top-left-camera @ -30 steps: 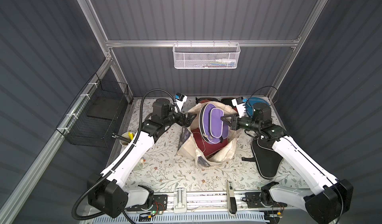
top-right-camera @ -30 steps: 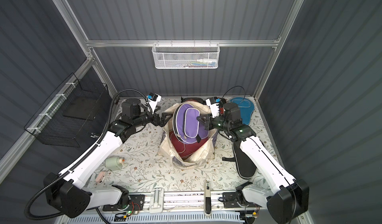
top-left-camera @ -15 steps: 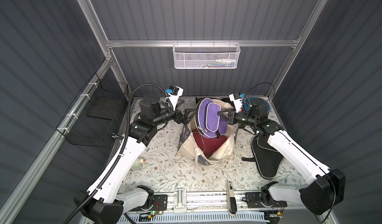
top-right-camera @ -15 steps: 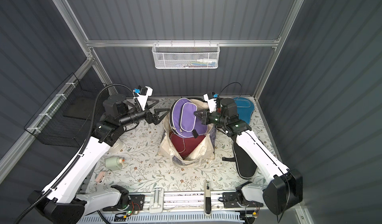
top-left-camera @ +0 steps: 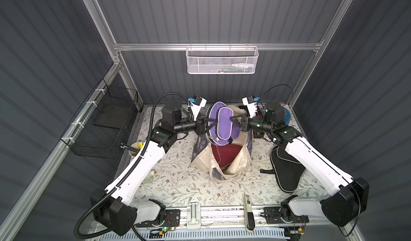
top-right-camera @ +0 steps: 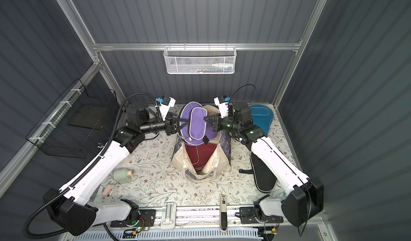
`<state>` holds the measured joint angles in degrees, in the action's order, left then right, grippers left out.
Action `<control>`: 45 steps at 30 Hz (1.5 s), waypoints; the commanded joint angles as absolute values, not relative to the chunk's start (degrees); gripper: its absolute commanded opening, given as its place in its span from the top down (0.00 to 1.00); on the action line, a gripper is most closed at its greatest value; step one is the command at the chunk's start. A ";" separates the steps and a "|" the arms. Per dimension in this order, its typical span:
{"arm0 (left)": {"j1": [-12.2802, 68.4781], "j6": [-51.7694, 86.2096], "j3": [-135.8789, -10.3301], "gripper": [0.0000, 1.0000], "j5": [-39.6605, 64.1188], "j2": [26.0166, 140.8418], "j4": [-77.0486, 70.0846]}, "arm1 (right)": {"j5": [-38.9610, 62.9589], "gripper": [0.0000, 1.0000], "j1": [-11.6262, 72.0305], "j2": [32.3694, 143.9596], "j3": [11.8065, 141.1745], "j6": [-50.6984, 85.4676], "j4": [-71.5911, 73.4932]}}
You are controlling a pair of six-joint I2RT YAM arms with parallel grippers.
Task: Remove the ping pong set from the canvas bag
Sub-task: Pick up the ping pong set from the canvas bag.
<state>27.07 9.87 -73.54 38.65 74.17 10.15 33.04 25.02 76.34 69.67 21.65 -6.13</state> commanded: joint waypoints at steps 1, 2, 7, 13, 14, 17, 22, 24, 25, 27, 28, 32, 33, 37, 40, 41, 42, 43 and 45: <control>27.25 8.00 -73.51 0.93 39.87 72.97 8.72 | 34.16 1.00 24.93 75.78 72.89 17.15 -7.13; 27.25 6.72 -74.07 1.00 39.24 72.87 9.86 | 34.86 0.91 24.63 75.62 73.41 15.05 -9.17; 26.92 -4.91 -80.24 1.00 37.22 72.86 22.38 | 41.58 0.43 18.61 72.68 77.04 3.36 -20.25; 25.89 -16.79 -91.15 1.00 44.61 76.70 36.52 | 49.06 0.01 15.38 72.06 81.92 -12.99 -32.54; 25.89 -18.20 -92.56 1.00 46.02 77.48 38.44 | 50.14 0.01 15.38 72.79 83.00 -15.19 -34.47; 25.93 -23.64 -97.36 1.00 50.37 80.23 45.14 | 52.73 0.01 15.29 75.71 86.49 -20.32 -39.85; 25.90 -30.29 -102.40 1.00 55.43 83.24 54.50 | 54.46 0.01 15.03 79.05 89.87 -24.95 -43.43; 25.88 -31.22 -102.61 1.00 56.22 83.39 55.13 | 55.90 0.01 14.94 80.25 90.69 -25.92 -44.52; 25.91 -31.37 -102.72 1.00 56.39 83.45 55.27 | 57.17 0.02 14.94 80.96 91.18 -26.47 -45.35; 25.92 -31.94 -103.14 1.00 56.70 83.66 55.76 | 59.70 0.10 14.94 81.98 91.43 -26.89 -45.96; 25.88 -32.16 -103.43 1.00 56.90 83.91 56.10 | 60.73 0.19 14.98 82.37 91.40 -26.66 -45.85; 25.86 -32.43 -104.27 1.00 56.71 84.55 56.34 | 63.47 0.58 15.22 83.40 91.25 -25.67 -44.83; 25.92 -32.35 -104.33 1.00 56.47 84.64 56.31 | 63.95 0.68 15.29 83.49 91.24 -25.58 -44.90; 25.91 -28.32 -102.26 0.95 50.67 83.44 50.89 | 65.02 1.00 15.38 82.29 90.76 -24.94 -42.82; 25.85 -18.75 -94.91 0.01 33.05 78.33 36.49 | 60.63 1.00 15.25 80.09 88.95 -20.11 -36.33; 25.60 -16.86 -91.77 0.00 27.15 76.06 31.85 | 59.13 1.00 15.07 79.38 88.34 -18.10 -33.68; 24.92 -15.13 -88.15 0.00 22.15 73.19 27.19 | 57.97 1.00 14.66 78.67 88.01 -15.18 -30.90; 23.97 -13.24 -84.68 0.00 18.44 70.44 22.74 | 57.22 1.00 14.06 78.24 87.82 -11.30 -27.36; 21.24 -10.02 -78.71 0.00 15.52 66.18 17.46 | 56.56 1.00 13.07 77.85 87.73 -2.78 -19.44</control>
